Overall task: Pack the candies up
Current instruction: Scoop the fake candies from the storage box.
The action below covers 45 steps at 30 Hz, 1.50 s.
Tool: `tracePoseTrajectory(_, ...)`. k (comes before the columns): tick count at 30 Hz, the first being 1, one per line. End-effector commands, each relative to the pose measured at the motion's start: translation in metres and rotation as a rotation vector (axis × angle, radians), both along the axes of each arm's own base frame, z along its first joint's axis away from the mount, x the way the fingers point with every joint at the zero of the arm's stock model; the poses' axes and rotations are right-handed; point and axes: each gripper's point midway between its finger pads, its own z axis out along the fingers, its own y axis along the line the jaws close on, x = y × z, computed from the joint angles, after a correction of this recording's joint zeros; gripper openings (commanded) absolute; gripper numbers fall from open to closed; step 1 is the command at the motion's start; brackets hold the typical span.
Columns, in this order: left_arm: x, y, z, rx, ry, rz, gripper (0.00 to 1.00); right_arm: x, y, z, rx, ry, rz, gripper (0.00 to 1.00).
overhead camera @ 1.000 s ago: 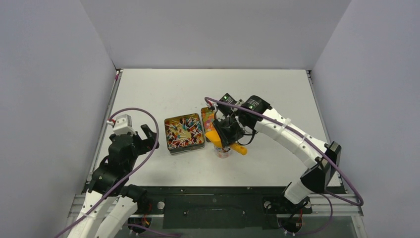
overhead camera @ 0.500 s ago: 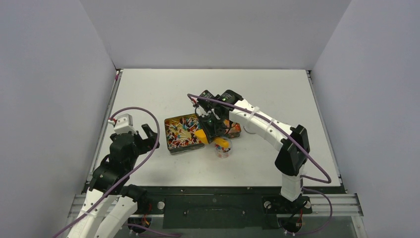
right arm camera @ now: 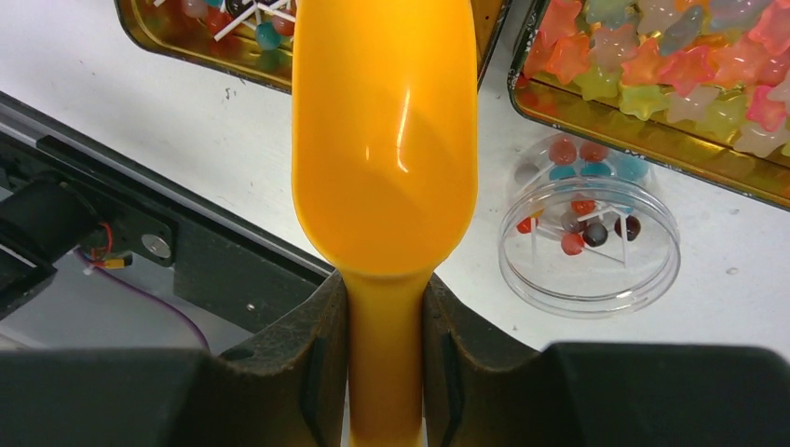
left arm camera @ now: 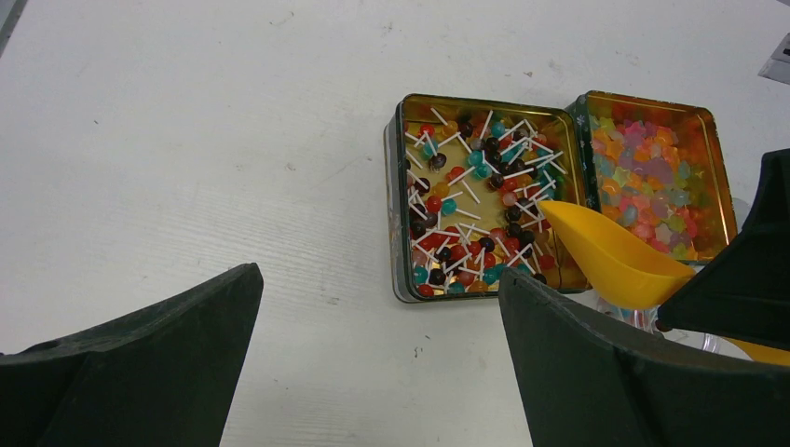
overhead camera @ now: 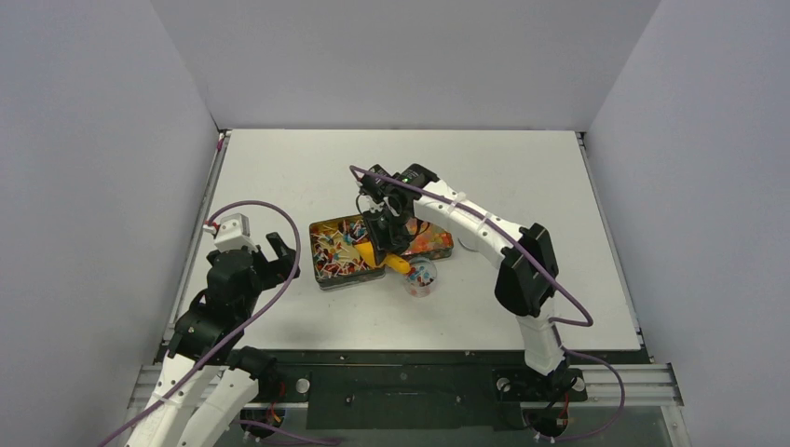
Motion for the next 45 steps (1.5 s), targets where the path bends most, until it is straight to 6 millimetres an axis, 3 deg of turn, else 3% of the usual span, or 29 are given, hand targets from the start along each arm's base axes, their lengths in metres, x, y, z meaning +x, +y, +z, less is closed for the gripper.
tracePoseTrajectory(1,0.005,0.002,0.012,-0.011,-0.05,0.017,0.96,0.007,0.019,0.01,0.082,0.028,-0.058,0.0)
tracePoseTrajectory(12,0.004,0.0,0.012,-0.009,-0.052,0.012,0.96,0.01,0.043,-0.011,0.128,0.122,-0.117,0.0)
tracePoseTrajectory(18,0.003,0.0,0.012,-0.007,-0.053,0.013,0.96,0.011,0.045,-0.025,0.119,0.162,-0.156,0.0)
tracePoseTrajectory(29,0.003,0.002,0.012,-0.003,-0.052,0.025,0.96,0.032,0.048,-0.041,0.106,0.162,-0.236,0.0)
tracePoseTrajectory(35,0.003,0.003,0.011,0.002,-0.047,0.031,0.96,0.034,0.043,-0.054,0.072,0.178,-0.258,0.0)
tracePoseTrajectory(45,0.003,0.005,0.01,0.006,-0.043,0.042,0.96,0.061,0.022,-0.065,0.039,0.099,-0.385,0.0)
